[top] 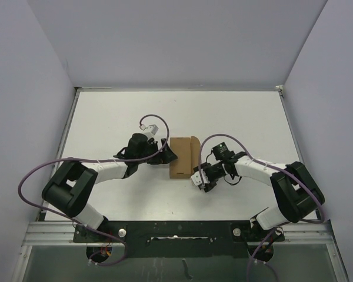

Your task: Fold the paper box

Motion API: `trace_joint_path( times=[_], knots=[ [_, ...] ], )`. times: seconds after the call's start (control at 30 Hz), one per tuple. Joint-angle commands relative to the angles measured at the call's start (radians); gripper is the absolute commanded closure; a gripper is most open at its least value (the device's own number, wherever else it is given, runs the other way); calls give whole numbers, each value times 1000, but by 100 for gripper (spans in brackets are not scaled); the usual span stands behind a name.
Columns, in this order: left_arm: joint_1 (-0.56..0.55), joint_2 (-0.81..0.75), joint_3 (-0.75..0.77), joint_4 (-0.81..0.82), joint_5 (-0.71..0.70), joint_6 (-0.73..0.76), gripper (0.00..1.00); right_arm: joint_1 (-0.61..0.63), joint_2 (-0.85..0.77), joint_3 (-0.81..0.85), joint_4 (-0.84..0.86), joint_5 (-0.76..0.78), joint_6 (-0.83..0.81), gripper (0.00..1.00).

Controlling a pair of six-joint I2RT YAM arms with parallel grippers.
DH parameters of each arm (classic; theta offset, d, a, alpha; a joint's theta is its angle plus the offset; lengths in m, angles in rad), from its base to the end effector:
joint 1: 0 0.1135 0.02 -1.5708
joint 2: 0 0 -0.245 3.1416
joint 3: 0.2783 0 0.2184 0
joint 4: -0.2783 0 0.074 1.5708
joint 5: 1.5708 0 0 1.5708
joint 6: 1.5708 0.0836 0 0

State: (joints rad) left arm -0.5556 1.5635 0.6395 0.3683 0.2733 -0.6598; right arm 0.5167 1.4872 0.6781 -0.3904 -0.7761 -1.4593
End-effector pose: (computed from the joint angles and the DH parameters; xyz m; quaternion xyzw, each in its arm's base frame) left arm 0.2633 -0.1900 0.1456 0.0210 0.8681 -0.3727 0.3273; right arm 0.1766 0.1677 0.1225 -0.7980 0.4424 0.2538 0.3211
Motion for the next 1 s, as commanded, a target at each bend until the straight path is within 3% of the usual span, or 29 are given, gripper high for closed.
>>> trace_joint_path(
  times=[0.0,0.4,0.97],
  knots=[
    [-6,36,55,8,-3,30,18,33,15,0,80,54,25,52],
    [-4,88,90,-46,12,65,30,39,-1,18,116,63,141,77],
    [3,104,121,-91,30,92,33,-13,-21,48,85,28,218,76]
  ],
)
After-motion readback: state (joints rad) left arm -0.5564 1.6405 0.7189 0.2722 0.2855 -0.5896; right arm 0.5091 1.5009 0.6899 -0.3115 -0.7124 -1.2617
